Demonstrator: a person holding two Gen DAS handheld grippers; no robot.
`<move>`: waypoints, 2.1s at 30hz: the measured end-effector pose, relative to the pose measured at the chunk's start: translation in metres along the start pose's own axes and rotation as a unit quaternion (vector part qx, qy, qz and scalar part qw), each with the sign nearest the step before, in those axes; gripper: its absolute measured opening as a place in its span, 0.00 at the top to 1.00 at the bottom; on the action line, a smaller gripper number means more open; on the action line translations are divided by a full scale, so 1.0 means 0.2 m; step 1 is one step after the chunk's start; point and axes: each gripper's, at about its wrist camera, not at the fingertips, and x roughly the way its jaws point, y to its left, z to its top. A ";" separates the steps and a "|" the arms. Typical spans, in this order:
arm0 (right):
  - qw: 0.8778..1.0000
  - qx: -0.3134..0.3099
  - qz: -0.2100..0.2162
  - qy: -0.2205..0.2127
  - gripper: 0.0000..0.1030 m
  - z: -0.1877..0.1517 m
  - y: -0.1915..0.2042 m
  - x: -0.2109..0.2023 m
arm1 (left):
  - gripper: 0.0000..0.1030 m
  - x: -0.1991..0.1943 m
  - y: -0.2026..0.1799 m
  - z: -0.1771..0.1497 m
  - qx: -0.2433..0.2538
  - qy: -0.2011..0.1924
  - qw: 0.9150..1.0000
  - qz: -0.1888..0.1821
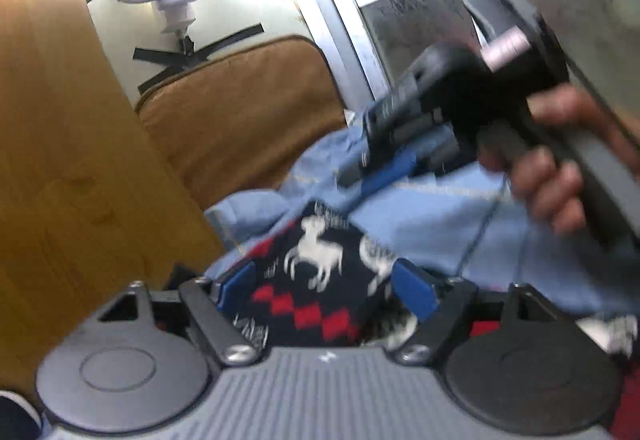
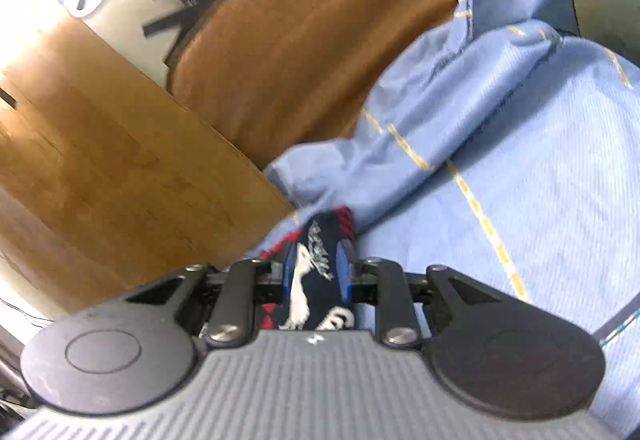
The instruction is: Fold small clothes
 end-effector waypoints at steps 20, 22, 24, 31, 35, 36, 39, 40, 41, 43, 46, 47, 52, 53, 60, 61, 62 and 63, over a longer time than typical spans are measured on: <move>0.963 -0.235 -0.048 0.122 0.41 -0.15 0.64 0.79 | 0.18 -0.26 0.54 -0.32 -0.233 0.036 0.969 0.073; 0.951 -0.263 -0.057 0.149 0.96 -0.20 0.67 0.85 | 0.18 -0.25 0.52 -0.33 -0.222 0.039 0.972 0.069; 0.947 -0.281 -0.064 0.139 0.94 -0.20 0.72 0.80 | 0.18 -0.24 0.51 -0.32 -0.215 0.037 0.974 0.066; 0.950 -0.284 -0.089 0.092 0.94 0.03 0.71 0.26 | 0.18 -0.26 0.55 -0.29 -0.215 0.006 0.975 0.058; 0.939 -0.284 -0.163 0.103 0.87 0.04 0.58 0.19 | 0.17 -0.20 0.59 -0.27 -0.254 0.003 0.967 0.022; 0.934 -0.285 -0.184 0.114 0.82 0.03 0.53 0.20 | 0.19 -0.18 0.61 -0.26 -0.272 0.009 0.962 0.015; 0.935 -0.285 -0.193 0.081 0.68 -0.01 0.47 0.16 | 0.34 -0.08 0.68 -0.26 -0.321 0.044 0.946 0.015; 0.938 -0.288 -0.185 0.057 0.68 -0.03 0.48 0.13 | 0.37 -0.04 0.69 -0.27 -0.333 0.058 0.941 0.018; 0.940 -0.292 -0.174 0.033 0.68 -0.05 0.50 0.10 | 0.41 0.01 0.71 -0.27 -0.342 0.076 0.936 0.023; 0.941 -0.299 -0.155 0.009 0.68 -0.09 0.52 0.10 | 0.42 0.12 0.70 -0.29 -0.331 0.135 0.932 0.055; 0.944 -0.297 -0.133 0.058 0.68 -0.17 0.51 0.22 | 0.31 0.16 0.66 -0.32 -0.290 0.152 0.939 0.104; 0.942 -0.293 -0.134 0.098 0.68 -0.21 0.47 0.29 | 0.37 0.14 0.65 -0.31 -0.282 0.156 0.940 0.116; 0.923 -0.339 -0.144 0.110 0.65 -0.29 0.54 0.34 | 0.48 -0.06 0.67 -0.33 -0.284 0.140 0.938 0.140; 0.928 -0.336 -0.128 0.102 0.65 -0.27 0.57 0.32 | 0.47 -0.12 0.69 -0.34 -0.293 0.126 0.938 0.137; 0.907 -0.403 -0.097 0.077 0.65 -0.39 0.81 0.27 | 0.28 -0.69 0.71 -0.56 -0.307 0.043 0.942 0.131; 0.901 -0.416 -0.090 0.081 0.65 -0.42 0.84 0.26 | 0.27 -0.77 0.72 -0.61 -0.310 0.037 0.941 0.134; 0.895 -0.430 -0.084 0.084 0.65 -0.46 0.88 0.28 | 0.26 -0.85 0.72 -0.67 -0.315 0.033 0.938 0.142; 0.888 -0.445 -0.077 0.087 0.65 -0.50 0.92 0.29 | 0.26 -0.94 0.73 -0.73 -0.324 0.032 0.933 0.151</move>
